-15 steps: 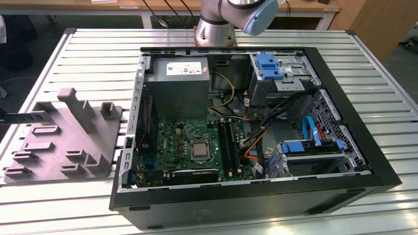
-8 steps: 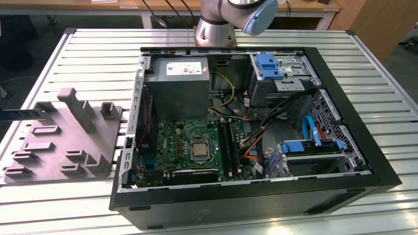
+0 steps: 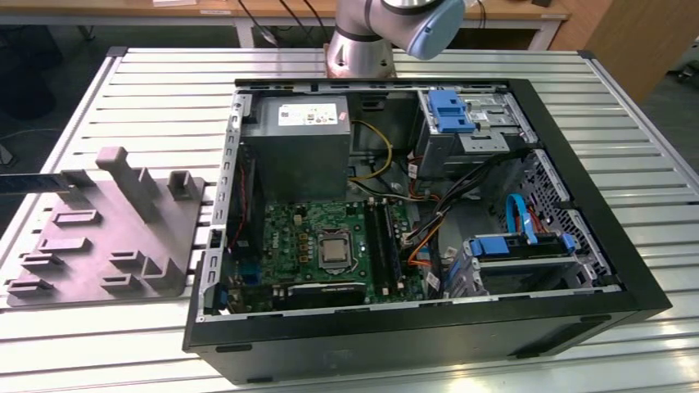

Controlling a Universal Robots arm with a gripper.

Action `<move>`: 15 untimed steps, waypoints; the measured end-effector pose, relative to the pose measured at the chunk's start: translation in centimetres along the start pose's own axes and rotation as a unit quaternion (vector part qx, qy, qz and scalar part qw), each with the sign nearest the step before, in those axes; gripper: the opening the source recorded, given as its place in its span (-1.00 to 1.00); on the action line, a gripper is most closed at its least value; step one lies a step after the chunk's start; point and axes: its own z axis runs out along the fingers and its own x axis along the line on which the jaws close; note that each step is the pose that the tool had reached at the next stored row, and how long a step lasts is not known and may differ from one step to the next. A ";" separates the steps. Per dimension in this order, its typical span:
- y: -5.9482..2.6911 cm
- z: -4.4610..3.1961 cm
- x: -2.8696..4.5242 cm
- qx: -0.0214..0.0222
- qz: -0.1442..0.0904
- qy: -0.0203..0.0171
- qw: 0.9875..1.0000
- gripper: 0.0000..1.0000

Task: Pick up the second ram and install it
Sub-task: 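Pick up the second ram and move it above second insertion slot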

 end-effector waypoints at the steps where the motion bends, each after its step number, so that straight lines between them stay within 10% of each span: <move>1: -0.01 -0.16 0.00 0.000 0.000 0.000 1.000 -0.77; 15: -0.11 -2.87 0.00 0.000 0.000 0.001 1.000 -0.77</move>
